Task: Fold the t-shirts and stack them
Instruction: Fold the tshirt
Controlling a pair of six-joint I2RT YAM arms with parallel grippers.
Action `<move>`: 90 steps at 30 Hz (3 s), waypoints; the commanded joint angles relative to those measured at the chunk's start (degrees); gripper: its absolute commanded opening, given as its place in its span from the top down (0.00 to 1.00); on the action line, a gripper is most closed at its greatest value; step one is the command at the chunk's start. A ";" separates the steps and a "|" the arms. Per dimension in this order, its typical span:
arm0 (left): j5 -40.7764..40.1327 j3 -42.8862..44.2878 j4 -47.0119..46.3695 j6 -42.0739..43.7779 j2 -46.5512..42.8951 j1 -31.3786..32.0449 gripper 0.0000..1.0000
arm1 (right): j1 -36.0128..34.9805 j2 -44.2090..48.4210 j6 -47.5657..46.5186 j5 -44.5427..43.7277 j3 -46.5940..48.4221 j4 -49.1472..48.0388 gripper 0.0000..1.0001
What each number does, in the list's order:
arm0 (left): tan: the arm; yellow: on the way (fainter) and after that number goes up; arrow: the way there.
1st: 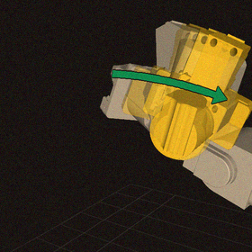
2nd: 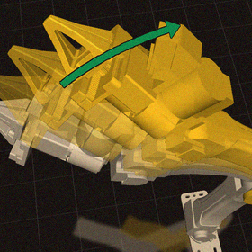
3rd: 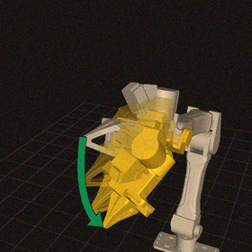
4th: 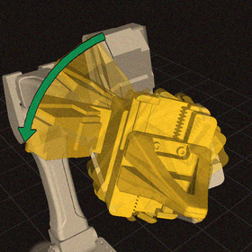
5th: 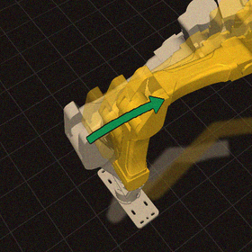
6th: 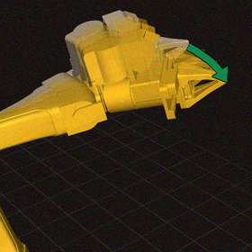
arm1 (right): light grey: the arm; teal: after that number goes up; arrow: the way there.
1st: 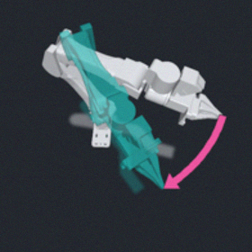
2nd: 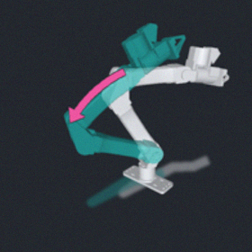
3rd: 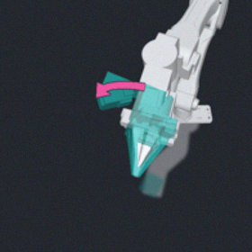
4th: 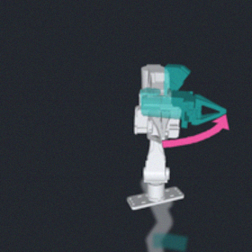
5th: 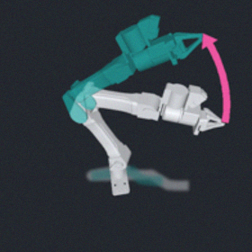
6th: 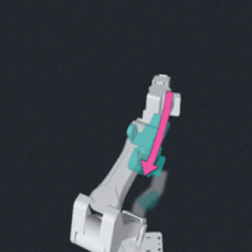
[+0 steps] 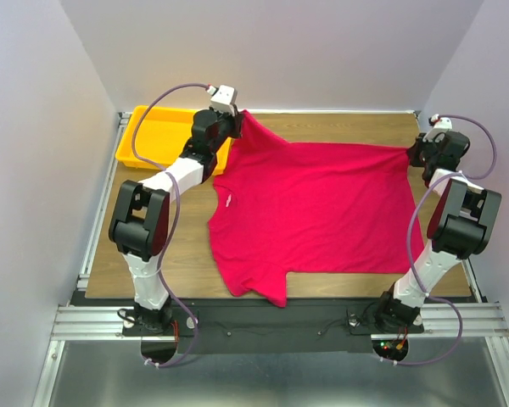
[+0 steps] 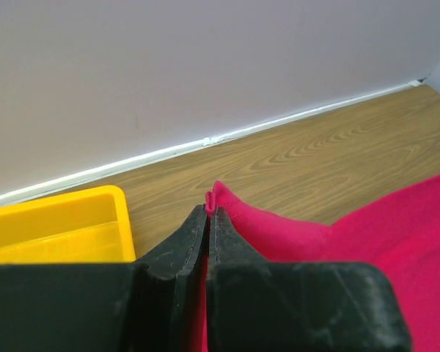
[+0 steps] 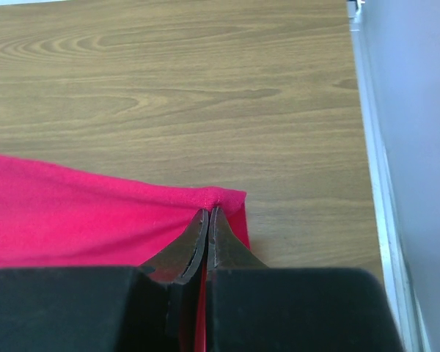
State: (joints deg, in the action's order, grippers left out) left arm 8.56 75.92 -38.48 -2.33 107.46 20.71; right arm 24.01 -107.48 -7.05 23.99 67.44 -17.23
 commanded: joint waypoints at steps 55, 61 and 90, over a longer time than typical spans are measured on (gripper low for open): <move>6.04 -16.42 -8.01 4.00 -12.27 -2.60 1.00 | 2.88 4.65 -4.64 10.11 -6.35 -3.24 0.99; 5.33 -17.82 -8.01 4.26 -13.41 -2.95 1.00 | 2.97 5.88 -6.48 10.55 -7.76 -2.98 0.99; 5.77 -24.59 -6.17 4.88 -16.67 -3.75 1.00 | 4.12 3.59 -6.75 7.30 -6.44 -1.93 0.99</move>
State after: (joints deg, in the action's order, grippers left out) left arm 14.57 52.60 -42.37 1.67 95.04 17.17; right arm 27.44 -104.22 -13.30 31.88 59.20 -17.58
